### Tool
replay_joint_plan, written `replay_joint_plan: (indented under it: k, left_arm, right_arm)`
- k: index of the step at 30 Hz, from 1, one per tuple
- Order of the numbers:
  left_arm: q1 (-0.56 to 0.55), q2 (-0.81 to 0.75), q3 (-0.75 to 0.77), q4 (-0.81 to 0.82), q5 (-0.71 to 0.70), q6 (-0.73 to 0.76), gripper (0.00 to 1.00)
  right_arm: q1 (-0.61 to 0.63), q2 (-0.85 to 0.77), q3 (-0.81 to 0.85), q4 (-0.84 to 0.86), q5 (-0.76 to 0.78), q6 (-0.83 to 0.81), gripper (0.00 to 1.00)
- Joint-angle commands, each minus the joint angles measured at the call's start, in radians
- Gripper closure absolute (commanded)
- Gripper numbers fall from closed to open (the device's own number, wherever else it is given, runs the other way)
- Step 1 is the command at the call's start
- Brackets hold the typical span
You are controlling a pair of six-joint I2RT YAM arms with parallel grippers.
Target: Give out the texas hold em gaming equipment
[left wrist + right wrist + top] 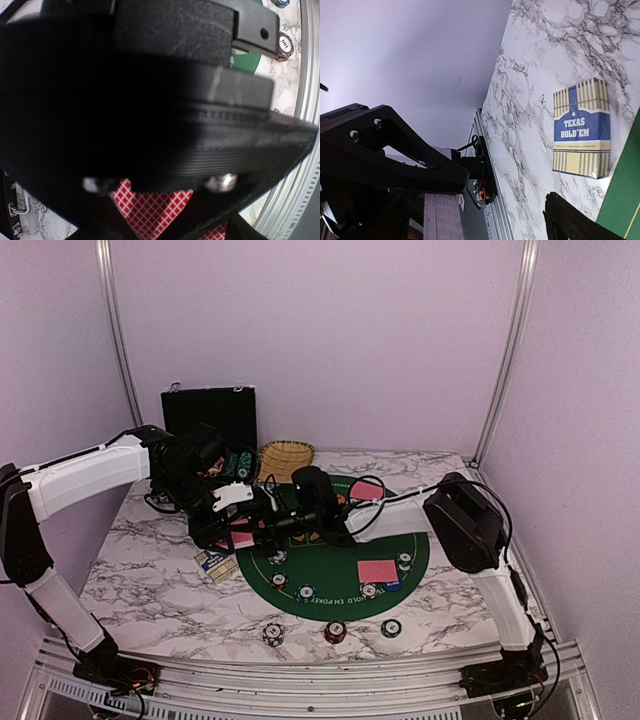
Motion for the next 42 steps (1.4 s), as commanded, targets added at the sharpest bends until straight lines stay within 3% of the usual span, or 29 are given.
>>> replay_joint_plan:
  k: [1, 17, 28, 42]
  left_arm:
    - [0.002, 0.0, 0.022, 0.001, 0.025, 0.0, 1.0]
    - [0.002, -0.018, 0.014, 0.001, 0.019, 0.003, 1.0]
    - [0.002, -0.011, 0.011, 0.001, 0.015, 0.003, 1.0]
    - [0.002, -0.007, 0.006, 0.001, 0.015, 0.002, 1.0]
  right_arm:
    - [0.005, 0.038, 0.044, 0.034, -0.017, 0.026, 0.09]
    - [-0.053, -0.027, -0.042, -0.036, -0.009, -0.044, 0.27]
    - [-0.06, -0.103, -0.099, -0.008, -0.025, -0.039, 0.43]
    - [-0.065, -0.174, -0.148, 0.009, -0.029, -0.032, 0.46]
